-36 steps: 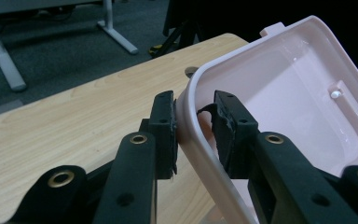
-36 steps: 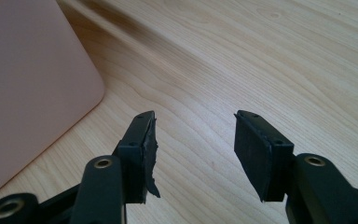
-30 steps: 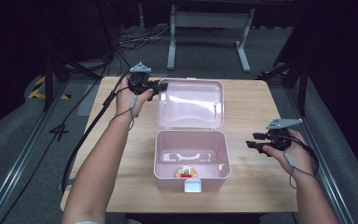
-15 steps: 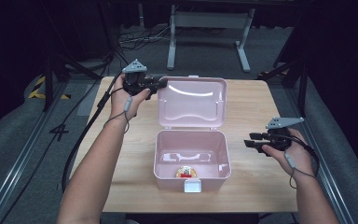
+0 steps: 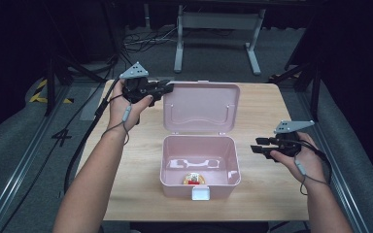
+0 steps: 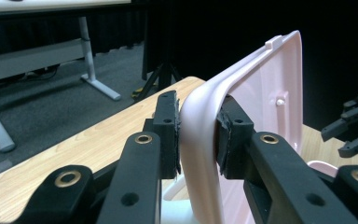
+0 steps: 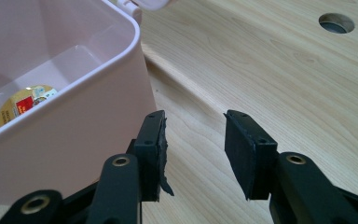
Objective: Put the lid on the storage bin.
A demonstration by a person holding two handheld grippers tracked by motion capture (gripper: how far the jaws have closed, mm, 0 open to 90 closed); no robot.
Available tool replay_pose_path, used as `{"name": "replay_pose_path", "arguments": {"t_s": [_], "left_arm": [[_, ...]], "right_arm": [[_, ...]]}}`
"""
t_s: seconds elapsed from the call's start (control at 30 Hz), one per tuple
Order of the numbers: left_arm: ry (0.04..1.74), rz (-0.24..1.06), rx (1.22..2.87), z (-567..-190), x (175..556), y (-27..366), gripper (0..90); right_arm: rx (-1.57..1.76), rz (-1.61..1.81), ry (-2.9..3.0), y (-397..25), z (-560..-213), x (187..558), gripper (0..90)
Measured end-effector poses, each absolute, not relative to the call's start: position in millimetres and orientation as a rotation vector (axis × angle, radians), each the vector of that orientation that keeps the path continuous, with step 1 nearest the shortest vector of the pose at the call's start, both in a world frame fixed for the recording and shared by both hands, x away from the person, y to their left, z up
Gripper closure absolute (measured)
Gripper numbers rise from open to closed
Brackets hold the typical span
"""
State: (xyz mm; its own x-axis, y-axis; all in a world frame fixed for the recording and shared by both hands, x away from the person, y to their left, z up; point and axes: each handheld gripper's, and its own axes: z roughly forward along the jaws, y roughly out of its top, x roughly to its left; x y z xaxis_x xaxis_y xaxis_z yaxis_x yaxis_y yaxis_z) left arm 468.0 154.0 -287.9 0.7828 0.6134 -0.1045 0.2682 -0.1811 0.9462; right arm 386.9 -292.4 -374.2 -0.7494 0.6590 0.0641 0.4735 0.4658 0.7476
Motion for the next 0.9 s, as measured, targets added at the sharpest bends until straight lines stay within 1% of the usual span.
{"name": "replay_pose_path", "arguments": {"t_s": [0.27, 0.73, 0.9], "left_arm": [[0.670, 0.380, 1.733, -289, 456, 155, 72.2], [0.633, 0.449, 1.734, -285, 432, 152, 70.6], [0.643, 0.442, 1.719, -286, 422, 152, 69.3]], "right_arm": [[0.954, 1.166, 2.477, -290, -368, 381, 59.4], [0.881, 1.183, 2.498, -278, -354, 367, 60.0], [0.858, 1.219, 2.513, -273, -349, 361, 60.0]]}}
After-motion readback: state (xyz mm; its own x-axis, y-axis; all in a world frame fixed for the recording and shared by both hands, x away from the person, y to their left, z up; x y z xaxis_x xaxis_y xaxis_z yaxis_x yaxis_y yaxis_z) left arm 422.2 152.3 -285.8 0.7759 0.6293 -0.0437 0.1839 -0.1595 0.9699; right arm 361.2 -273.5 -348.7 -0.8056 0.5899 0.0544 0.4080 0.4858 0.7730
